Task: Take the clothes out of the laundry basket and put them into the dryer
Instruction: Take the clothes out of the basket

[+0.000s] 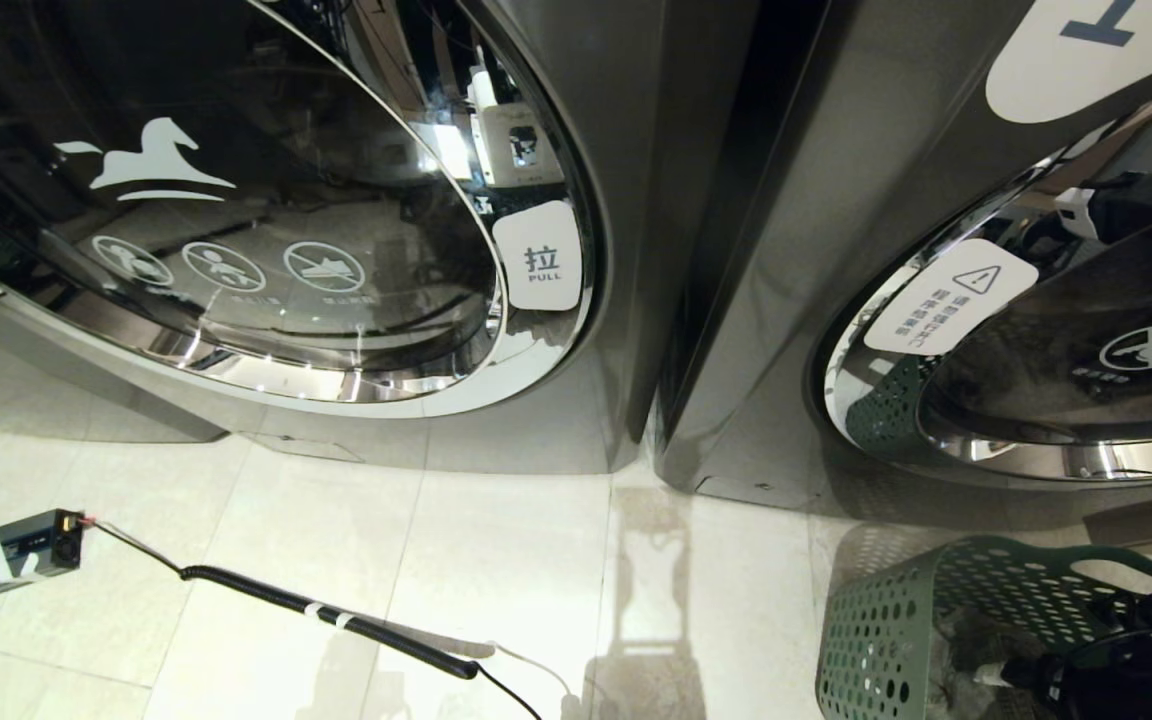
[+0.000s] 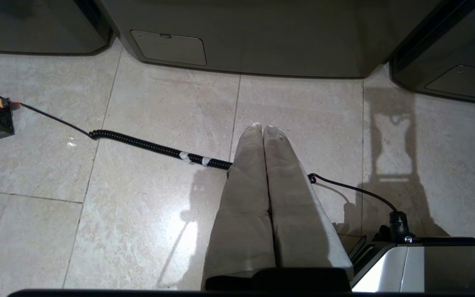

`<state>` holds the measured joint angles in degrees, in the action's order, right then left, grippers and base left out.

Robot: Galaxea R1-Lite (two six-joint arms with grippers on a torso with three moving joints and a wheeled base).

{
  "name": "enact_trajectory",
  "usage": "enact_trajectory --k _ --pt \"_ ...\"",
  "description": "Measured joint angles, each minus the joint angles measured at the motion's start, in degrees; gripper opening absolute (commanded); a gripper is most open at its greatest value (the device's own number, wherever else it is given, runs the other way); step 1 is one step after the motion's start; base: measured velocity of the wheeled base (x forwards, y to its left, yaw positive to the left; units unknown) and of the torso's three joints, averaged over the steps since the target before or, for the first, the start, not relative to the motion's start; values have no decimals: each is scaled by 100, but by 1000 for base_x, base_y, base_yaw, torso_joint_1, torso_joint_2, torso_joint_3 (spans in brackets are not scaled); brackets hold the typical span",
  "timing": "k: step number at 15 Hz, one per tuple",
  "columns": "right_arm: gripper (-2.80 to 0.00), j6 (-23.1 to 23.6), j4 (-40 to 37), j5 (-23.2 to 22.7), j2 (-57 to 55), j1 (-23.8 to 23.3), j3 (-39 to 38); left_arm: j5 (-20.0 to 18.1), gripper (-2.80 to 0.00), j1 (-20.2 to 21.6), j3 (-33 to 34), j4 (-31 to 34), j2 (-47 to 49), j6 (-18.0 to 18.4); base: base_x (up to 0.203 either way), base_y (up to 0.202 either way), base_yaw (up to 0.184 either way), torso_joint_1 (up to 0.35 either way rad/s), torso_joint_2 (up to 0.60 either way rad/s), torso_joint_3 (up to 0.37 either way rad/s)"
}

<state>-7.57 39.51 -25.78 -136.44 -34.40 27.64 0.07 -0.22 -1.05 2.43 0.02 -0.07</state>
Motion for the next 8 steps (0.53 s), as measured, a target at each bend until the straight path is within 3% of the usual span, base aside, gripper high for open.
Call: enact_trajectory --k 7,8 --pt "0 253 28 -336 -784 -7 501 0 -280 4 0 2 0 0 0 0 0 0 0 0" --pt "-280 258 34 -338 -899 -7 657 0 -280 0 0 0 0 0 0 0 0 0 0 0"
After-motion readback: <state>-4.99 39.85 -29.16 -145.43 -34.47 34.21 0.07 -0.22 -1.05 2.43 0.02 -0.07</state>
